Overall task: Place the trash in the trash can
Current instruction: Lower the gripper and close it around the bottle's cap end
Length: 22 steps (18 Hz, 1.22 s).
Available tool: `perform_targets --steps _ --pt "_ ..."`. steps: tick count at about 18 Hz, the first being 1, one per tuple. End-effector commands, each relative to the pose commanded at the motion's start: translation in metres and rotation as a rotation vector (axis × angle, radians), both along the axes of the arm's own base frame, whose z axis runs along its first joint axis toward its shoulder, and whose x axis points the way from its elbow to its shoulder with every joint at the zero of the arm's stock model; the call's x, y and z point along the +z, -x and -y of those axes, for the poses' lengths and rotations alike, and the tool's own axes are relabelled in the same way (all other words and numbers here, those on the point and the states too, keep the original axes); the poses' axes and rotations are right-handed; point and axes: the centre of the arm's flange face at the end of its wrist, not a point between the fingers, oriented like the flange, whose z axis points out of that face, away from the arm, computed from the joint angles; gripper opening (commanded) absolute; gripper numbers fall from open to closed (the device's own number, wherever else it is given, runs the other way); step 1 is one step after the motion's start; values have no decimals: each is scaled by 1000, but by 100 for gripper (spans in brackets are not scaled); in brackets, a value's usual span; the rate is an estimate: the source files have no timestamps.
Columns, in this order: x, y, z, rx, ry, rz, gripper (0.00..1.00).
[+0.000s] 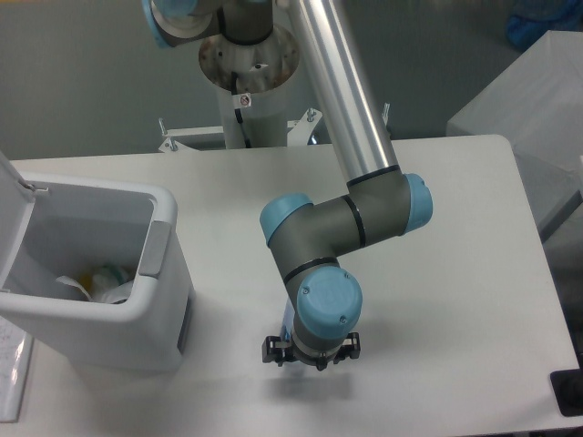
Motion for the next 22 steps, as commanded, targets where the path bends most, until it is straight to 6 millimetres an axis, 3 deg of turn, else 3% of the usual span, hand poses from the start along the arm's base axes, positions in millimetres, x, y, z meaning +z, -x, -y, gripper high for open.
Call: perform_targets --steps 12,22 --pt "-14 0 -1 -3 12 10 96" --pt "-10 -8 -3 -11 13 11 44"
